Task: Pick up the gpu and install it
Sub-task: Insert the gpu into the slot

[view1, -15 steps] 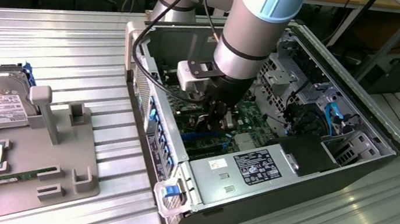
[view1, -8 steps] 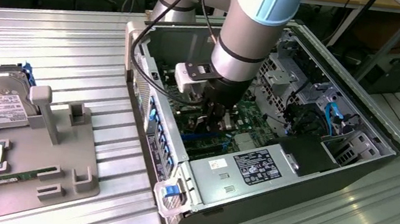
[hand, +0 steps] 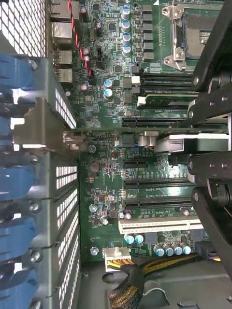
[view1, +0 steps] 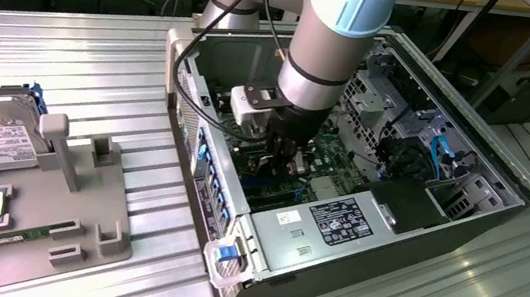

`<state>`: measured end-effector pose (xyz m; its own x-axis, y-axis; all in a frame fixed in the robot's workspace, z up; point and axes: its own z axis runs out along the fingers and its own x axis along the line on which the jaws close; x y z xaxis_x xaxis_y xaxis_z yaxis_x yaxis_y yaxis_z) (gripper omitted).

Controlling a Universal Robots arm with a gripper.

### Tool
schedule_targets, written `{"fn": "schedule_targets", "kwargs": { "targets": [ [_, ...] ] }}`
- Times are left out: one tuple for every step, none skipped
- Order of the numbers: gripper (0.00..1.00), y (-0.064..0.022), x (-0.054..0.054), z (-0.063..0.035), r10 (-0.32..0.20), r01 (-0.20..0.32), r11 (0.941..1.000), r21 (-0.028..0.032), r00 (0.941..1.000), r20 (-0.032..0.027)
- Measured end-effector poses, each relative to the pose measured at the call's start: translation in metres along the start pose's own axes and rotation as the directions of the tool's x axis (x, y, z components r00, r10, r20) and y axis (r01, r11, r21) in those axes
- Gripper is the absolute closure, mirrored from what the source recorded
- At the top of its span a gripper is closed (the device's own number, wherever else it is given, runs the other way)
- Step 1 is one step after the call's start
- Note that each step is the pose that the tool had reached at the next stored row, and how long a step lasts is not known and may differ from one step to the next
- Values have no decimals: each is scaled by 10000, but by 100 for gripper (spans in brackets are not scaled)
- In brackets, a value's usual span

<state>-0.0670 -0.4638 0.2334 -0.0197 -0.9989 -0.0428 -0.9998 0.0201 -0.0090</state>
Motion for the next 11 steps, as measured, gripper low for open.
{"fn": "schedule_targets", "kwargs": {
  "targets": [
    [73,0,-1,2,0,0,10000,1,10000,5],
    [73,0,-1,2,0,0,10000,1,10000,5],
    [73,-1,-3,-10,1,-1,10000,3,10000,12],
    [73,-1,-5,-26,1,-1,10000,9,10000,26],
    [73,-2,-6,-46,1,-1,10000,12,10000,29],
    [73,-1,-5,-64,1,-1,10000,6,10000,13],
    [73,-1,-4,-70,1,-1,10000,1,10000,2],
    [73,-1,-5,-69,0,0,10000,1,10000,4],
    [73,-1,-5,-69,1,-1,10000,2,10000,4],
    [73,-1,-5,-69,0,0,10000,1,10000,5],
    [73,-1,-5,-69,1,-1,10000,1,10000,5]
  ]
}}
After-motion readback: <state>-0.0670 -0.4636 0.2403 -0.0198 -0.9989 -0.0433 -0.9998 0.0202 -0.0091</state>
